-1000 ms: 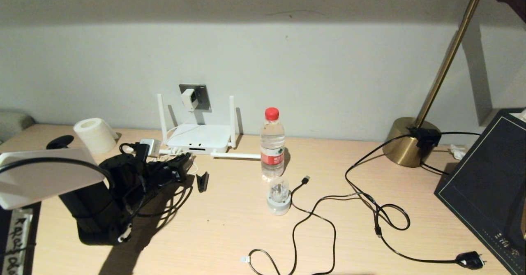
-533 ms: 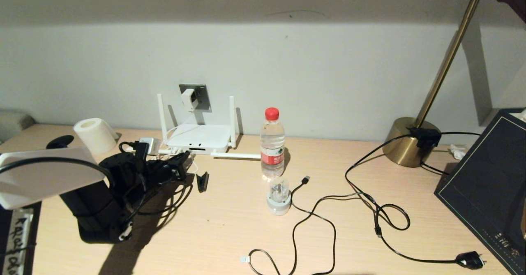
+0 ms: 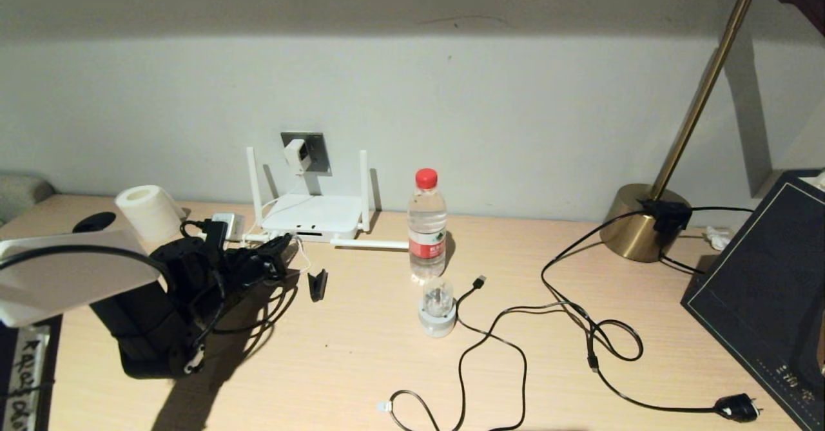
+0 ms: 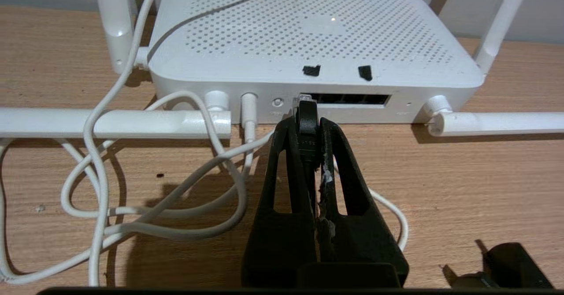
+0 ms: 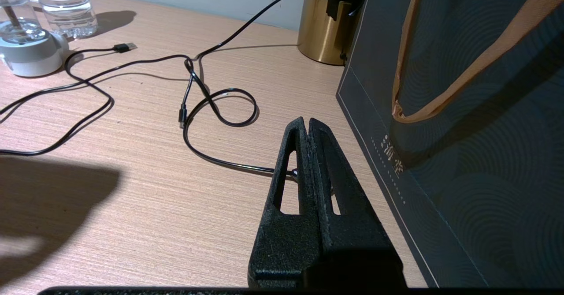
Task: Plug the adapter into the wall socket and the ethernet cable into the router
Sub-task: Align cable and router interface
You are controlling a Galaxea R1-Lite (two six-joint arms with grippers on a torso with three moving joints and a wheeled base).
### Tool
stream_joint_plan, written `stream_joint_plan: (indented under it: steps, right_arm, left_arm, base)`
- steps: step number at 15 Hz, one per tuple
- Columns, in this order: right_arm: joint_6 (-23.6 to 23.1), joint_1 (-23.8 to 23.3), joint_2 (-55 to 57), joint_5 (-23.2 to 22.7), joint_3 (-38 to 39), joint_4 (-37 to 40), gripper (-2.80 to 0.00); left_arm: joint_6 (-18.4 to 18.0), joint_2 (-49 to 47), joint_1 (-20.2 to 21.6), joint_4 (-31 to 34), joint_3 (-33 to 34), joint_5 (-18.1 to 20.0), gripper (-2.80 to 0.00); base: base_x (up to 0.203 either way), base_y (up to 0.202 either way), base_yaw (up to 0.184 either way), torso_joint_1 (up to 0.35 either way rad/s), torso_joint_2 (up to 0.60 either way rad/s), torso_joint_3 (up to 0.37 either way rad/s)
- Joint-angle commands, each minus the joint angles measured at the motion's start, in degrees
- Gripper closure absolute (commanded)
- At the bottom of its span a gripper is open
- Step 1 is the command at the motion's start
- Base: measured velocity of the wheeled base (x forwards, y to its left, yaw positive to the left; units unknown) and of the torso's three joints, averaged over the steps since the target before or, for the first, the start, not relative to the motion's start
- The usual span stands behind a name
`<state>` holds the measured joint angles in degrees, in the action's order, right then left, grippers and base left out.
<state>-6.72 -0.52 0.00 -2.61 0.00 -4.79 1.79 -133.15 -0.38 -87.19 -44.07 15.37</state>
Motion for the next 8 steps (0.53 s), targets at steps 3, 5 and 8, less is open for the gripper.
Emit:
stream_joint_plan:
  steps: [3,5,8]
  right_arm:
    - [-0.05,0.00,0.09,-0.03,2.02,-0.04,0.00]
    - [-0.05,0.00,0.09,-0.03,2.02,-0.04,0.00]
    - [-0.05,0.00,0.09,-0.03,2.02,-0.04,0.00]
  left_arm:
    - [0.05,-1.30,0.45,-0.48,-0.69,0.18,0.00]
    - [0.05,-1.67,0.70,-0.48,-1.63,0.18,0.00]
    - [0.05,-2.50,0.73,-0.48,-1.92,0.18,0.00]
  base:
    - [0.000,0.000,0.000,0.000,0.00,0.000]
    - [0.000,0.000,0.000,0.000,0.00,0.000]
    - [0.000,0.000,0.000,0.000,0.00,0.000]
